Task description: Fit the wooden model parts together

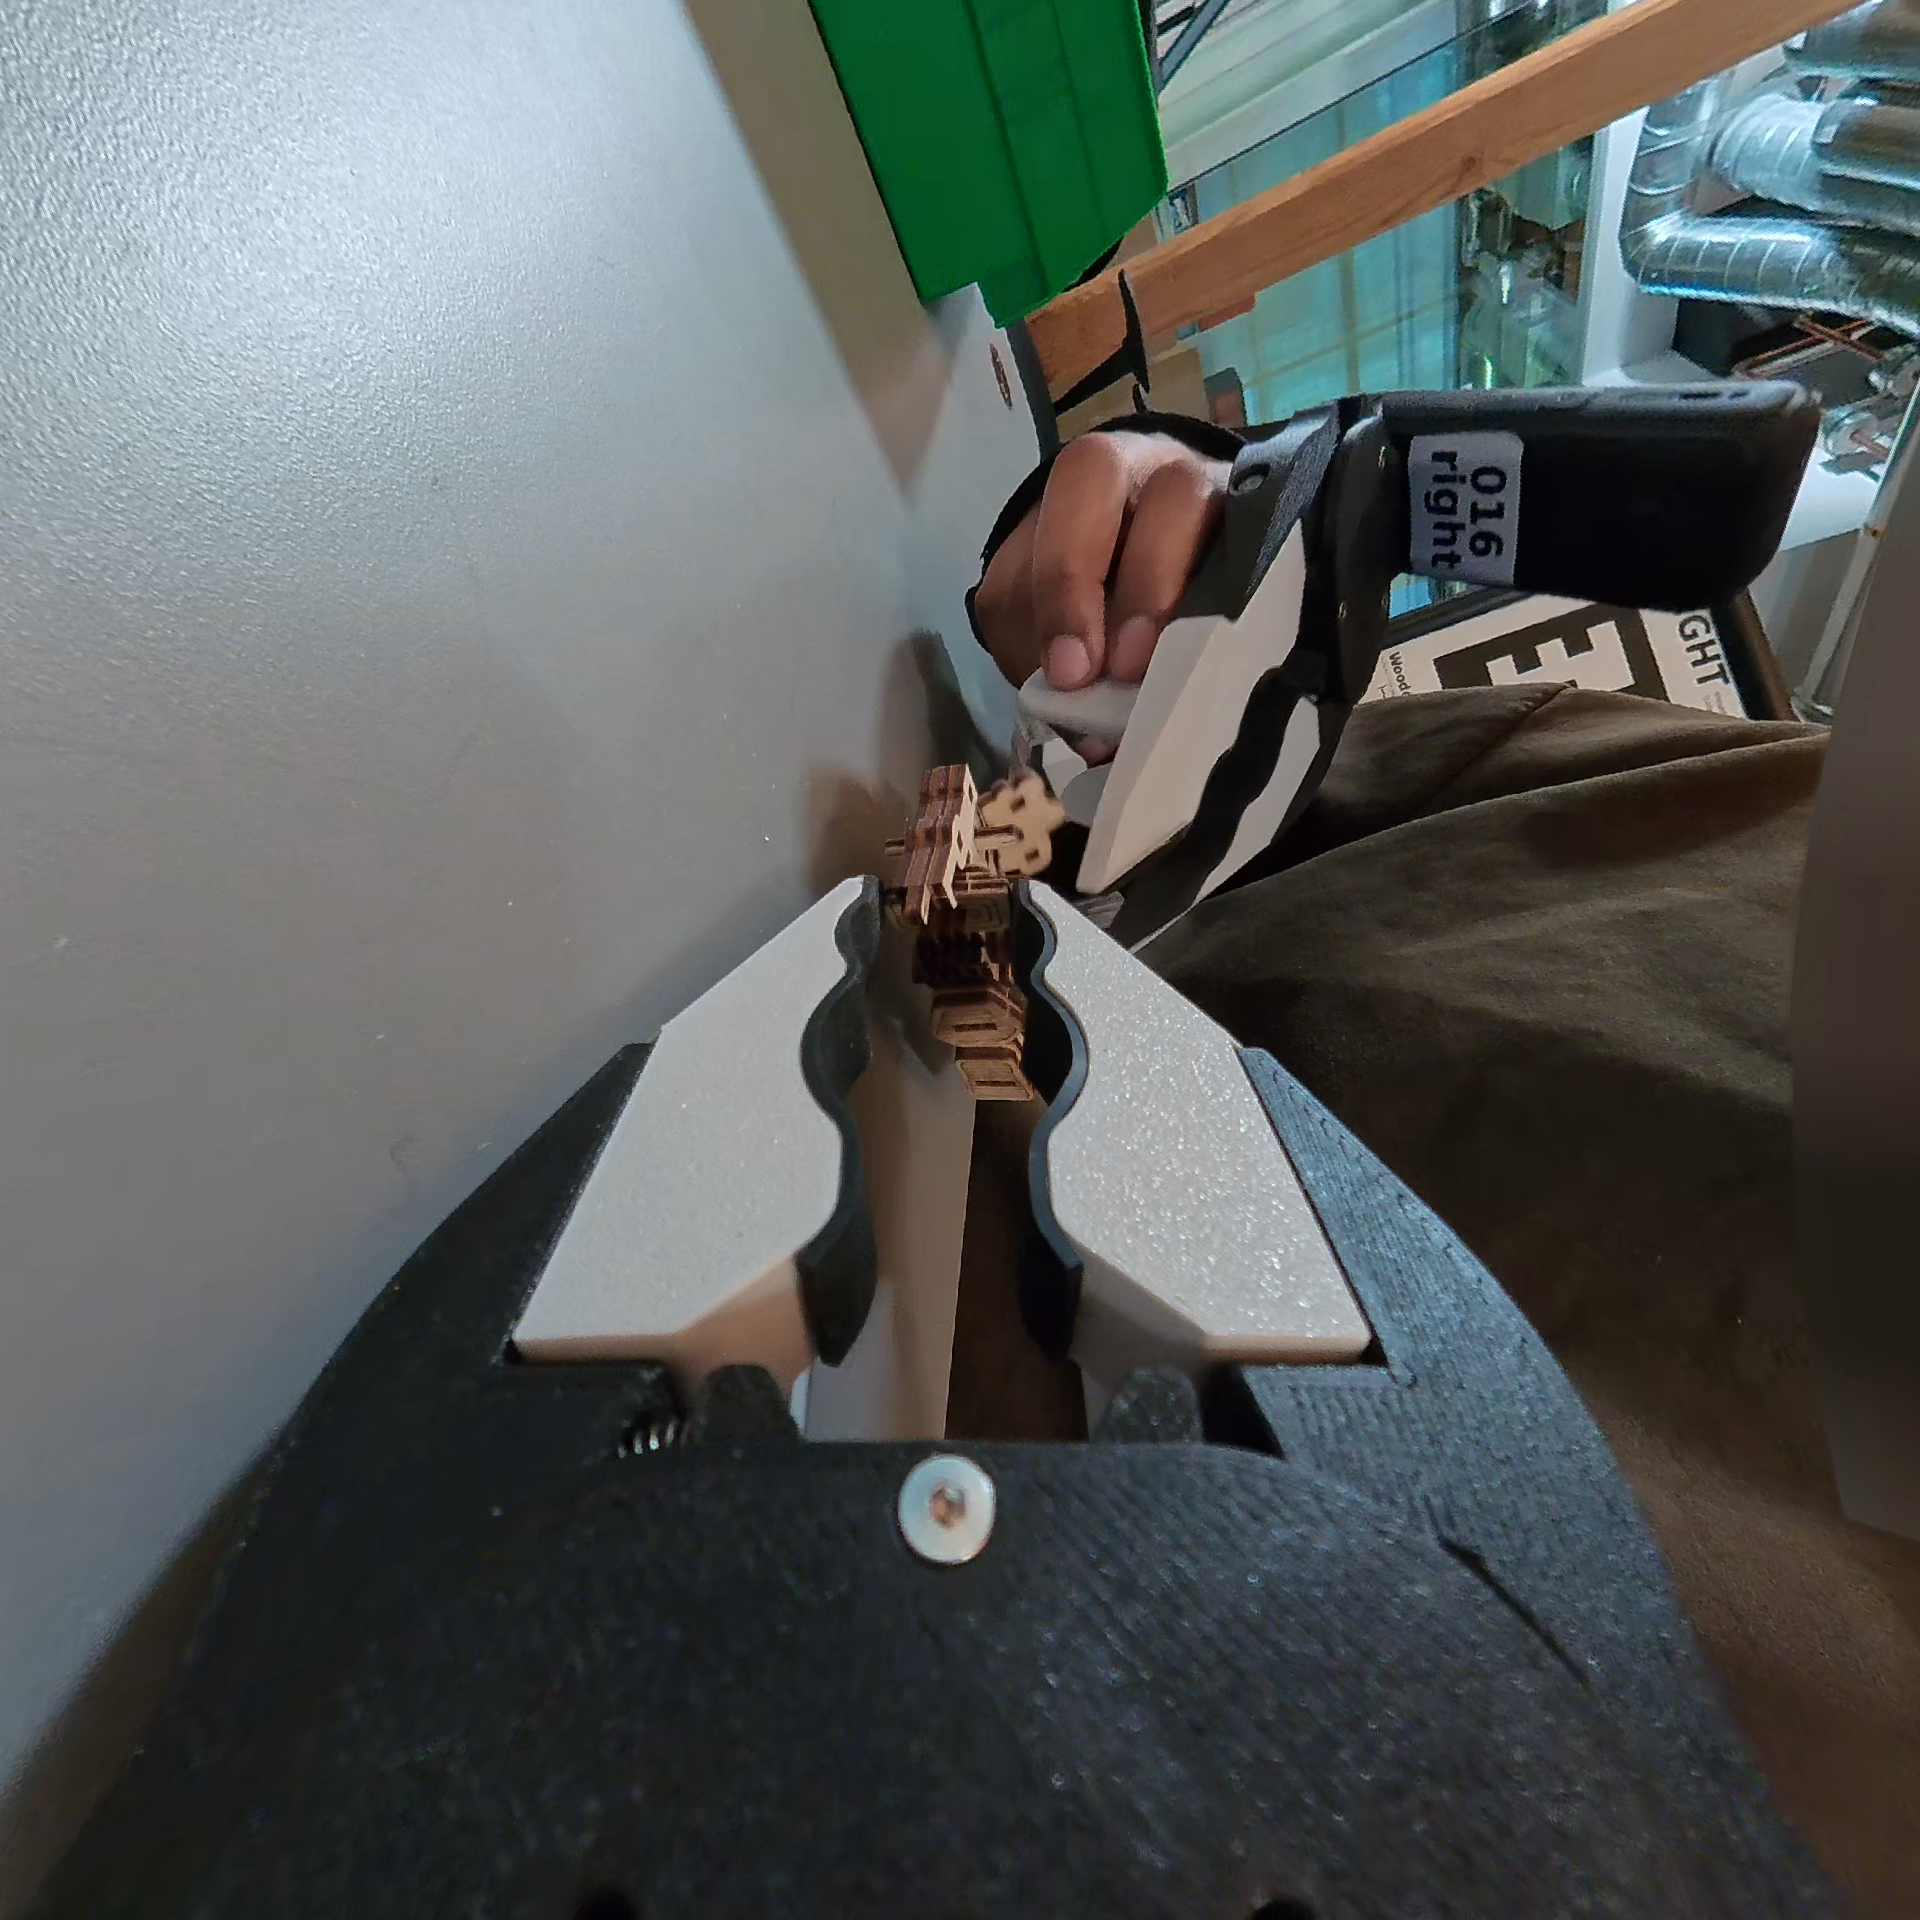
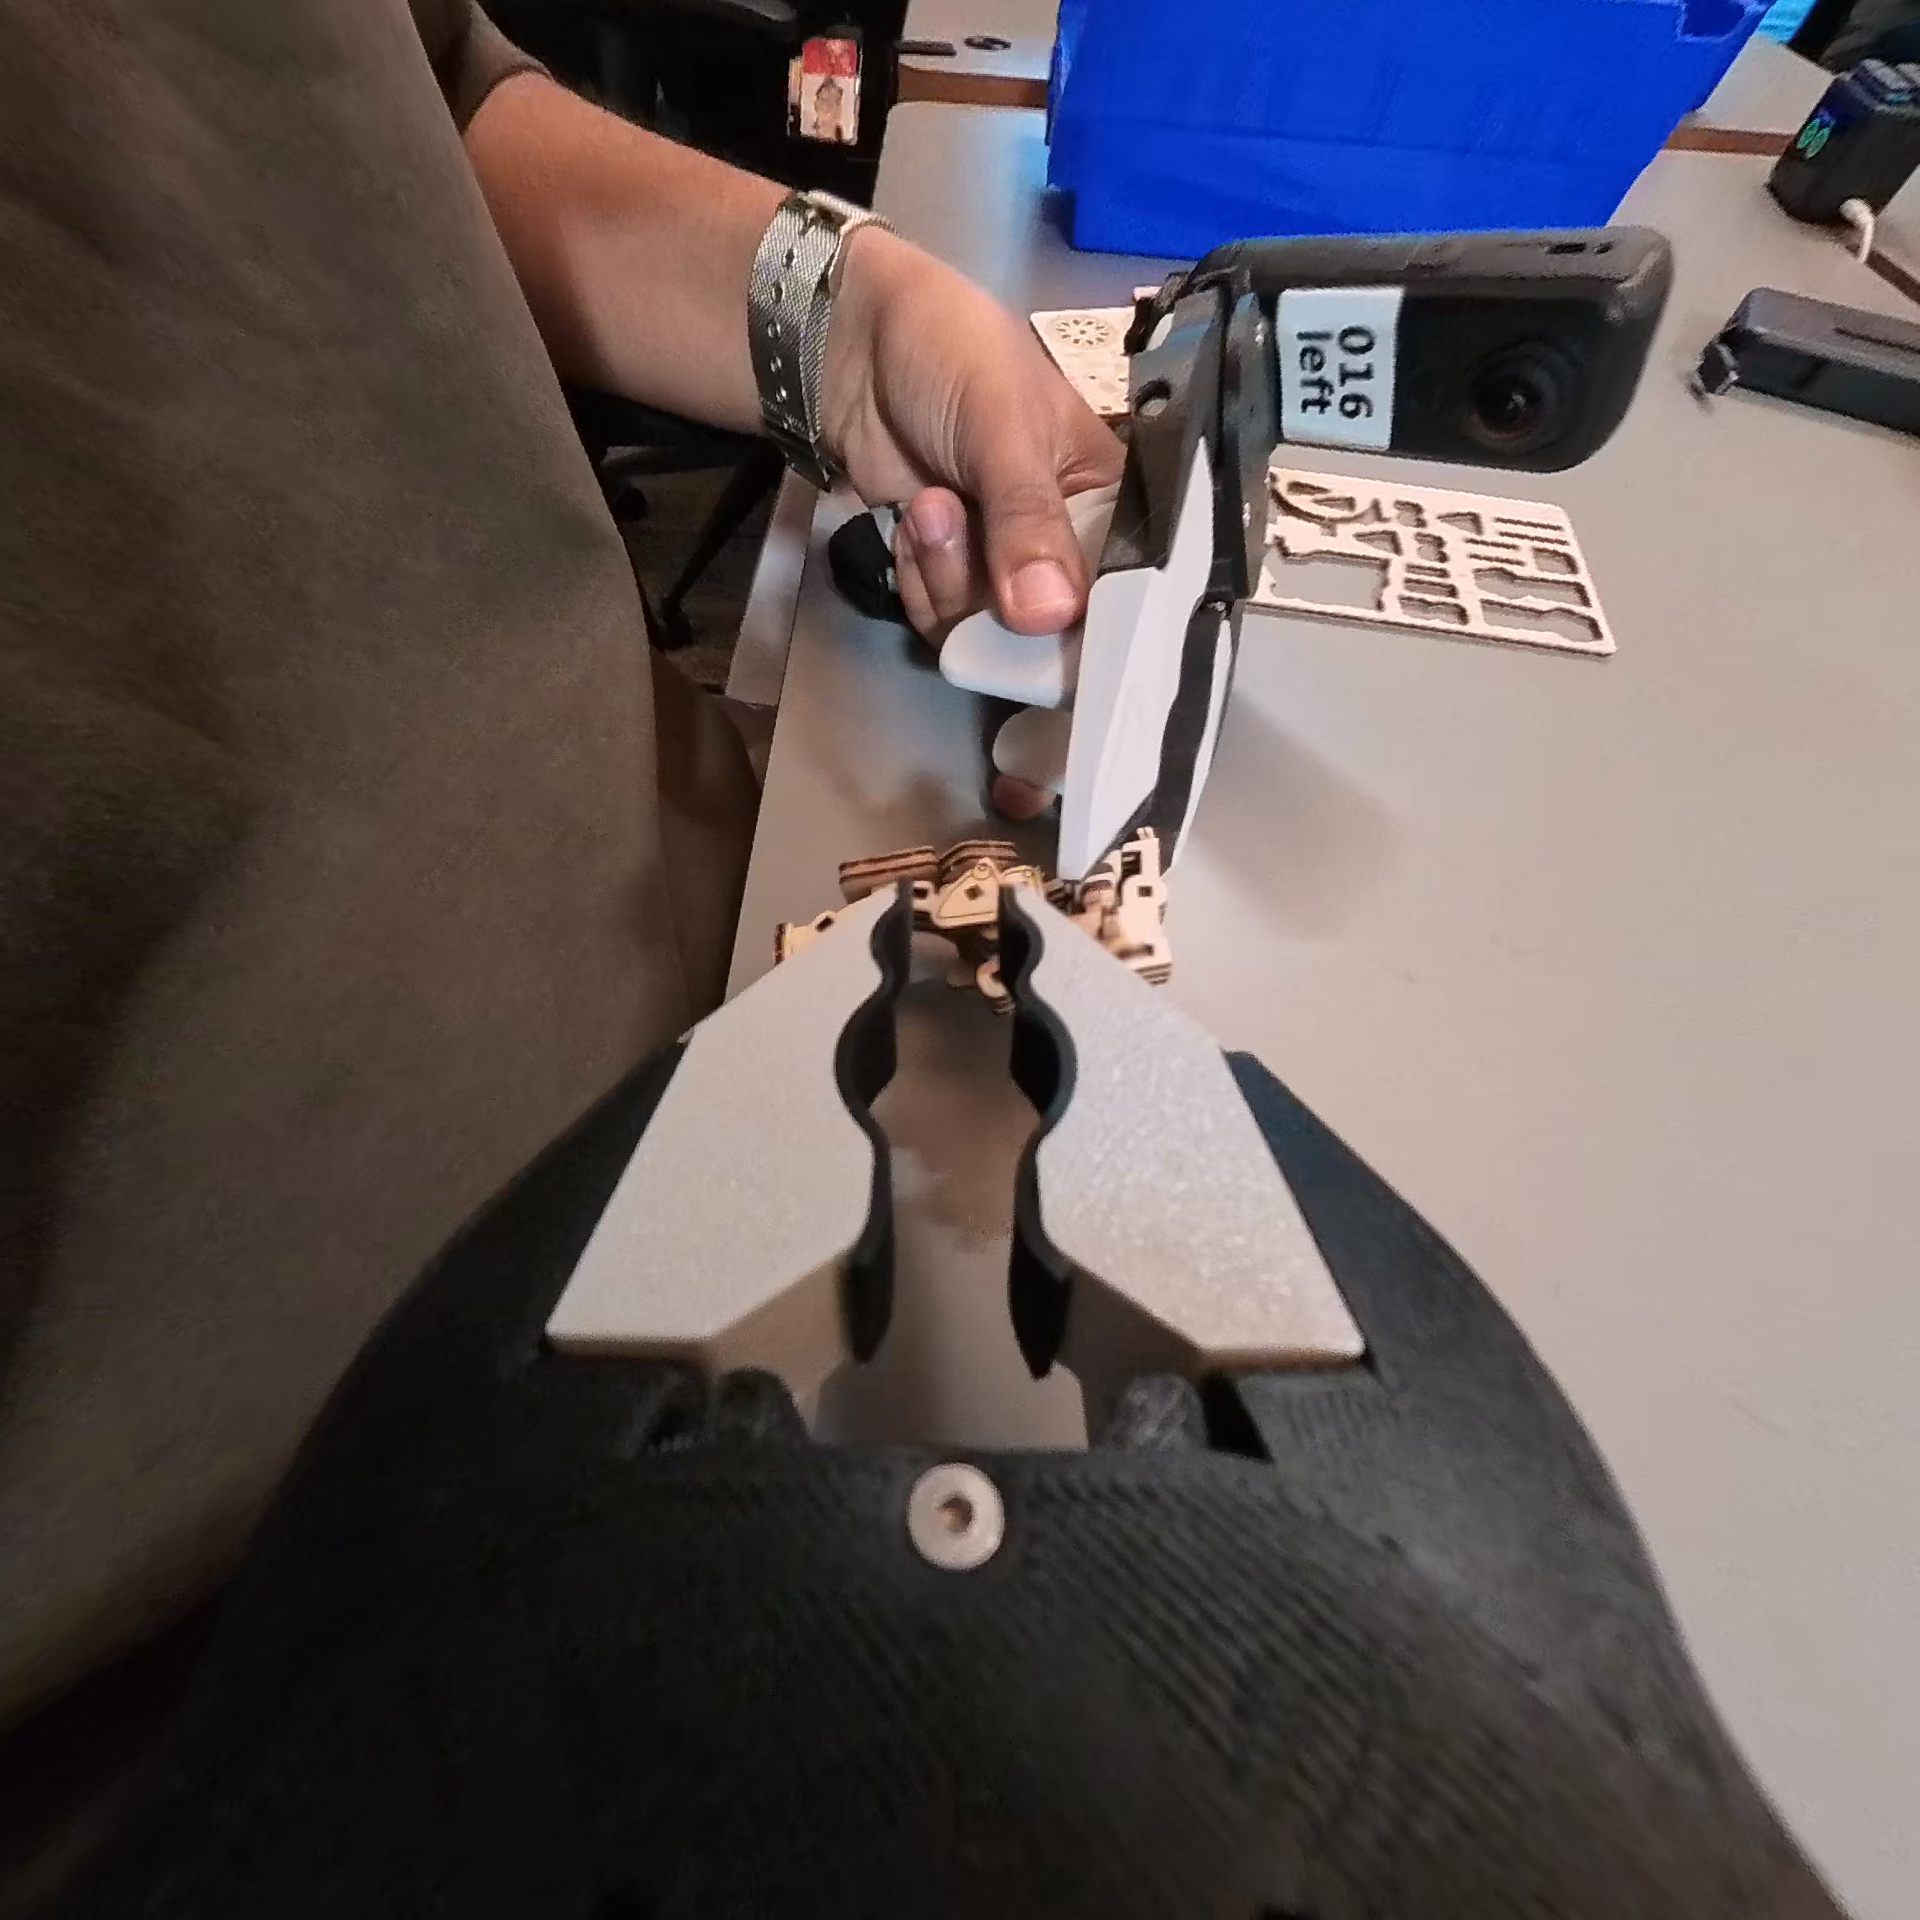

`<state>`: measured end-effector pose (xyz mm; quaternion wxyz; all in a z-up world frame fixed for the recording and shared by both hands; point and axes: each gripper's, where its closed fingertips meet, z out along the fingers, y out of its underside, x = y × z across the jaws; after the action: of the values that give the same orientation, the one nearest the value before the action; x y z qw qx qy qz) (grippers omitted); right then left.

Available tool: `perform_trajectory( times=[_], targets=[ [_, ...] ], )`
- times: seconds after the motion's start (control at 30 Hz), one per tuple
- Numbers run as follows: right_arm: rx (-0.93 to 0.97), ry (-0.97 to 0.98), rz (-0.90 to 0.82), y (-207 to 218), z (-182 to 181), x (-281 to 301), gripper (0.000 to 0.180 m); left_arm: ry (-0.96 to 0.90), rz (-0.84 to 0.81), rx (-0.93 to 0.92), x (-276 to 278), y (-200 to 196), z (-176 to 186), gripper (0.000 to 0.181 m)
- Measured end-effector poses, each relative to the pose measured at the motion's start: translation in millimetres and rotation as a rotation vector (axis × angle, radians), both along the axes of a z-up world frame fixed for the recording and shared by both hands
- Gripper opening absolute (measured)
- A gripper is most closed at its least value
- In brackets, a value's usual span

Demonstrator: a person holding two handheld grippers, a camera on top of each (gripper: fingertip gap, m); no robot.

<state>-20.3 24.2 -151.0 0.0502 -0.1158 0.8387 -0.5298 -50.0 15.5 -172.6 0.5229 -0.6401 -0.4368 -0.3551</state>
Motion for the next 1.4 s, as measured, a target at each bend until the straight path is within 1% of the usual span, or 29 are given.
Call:
perform_trajectory(
  times=[0.13,0.23,0.33,0.4,0.6,0.8,0.93,1.1,1.23,1.4],
  targets=[
    [-0.027,-0.006,-0.034,3.1,6.4,-9.2,0.014,0.0,0.0,0.0,0.0,-0.1,0.1,0.02],
    [-0.028,0.026,-0.104,8.4,8.0,-27.0,0.013,0.0,0.0,0.0,0.0,-0.1,0.1,0.02],
    [0.015,0.067,-0.193,16.5,0.0,-48.9,0.016,0.0,0.0,0.0,0.1,-0.2,0.1,0.02],
    [0.073,0.058,-0.214,21.6,-11.4,-54.3,0.017,0.0,-0.001,0.0,0.1,-0.2,0.1,0.02],
    [0.221,0.054,-0.179,22.3,-42.6,-45.3,0.021,-0.001,-0.001,0.002,0.1,-0.3,0.3,0.02],
    [0.267,0.038,-0.147,15.9,-52.3,-32.5,0.028,0.005,0.015,-0.01,-1.8,-6.4,-0.1,0.02],
    [0.262,0.043,-0.146,10.3,-51.9,-29.7,0.028,0.025,0.05,-0.051,-7.6,-16.1,-1.6,0.021],
    [0.257,0.077,-0.134,6.0,-52.0,-26.6,0.016,0.071,0.055,-0.118,-8.5,-16.9,-4.1,0.021],
    [0.257,0.082,-0.141,6.9,-52.0,-27.9,0.013,0.099,0.077,-0.147,-11.4,-16.6,-4.3,0.021],
    [0.233,0.072,-0.169,9.9,-47.7,-33.5,0.012,0.123,0.099,-0.156,-13.9,-18.3,-1.9,0.03]
  ],
)
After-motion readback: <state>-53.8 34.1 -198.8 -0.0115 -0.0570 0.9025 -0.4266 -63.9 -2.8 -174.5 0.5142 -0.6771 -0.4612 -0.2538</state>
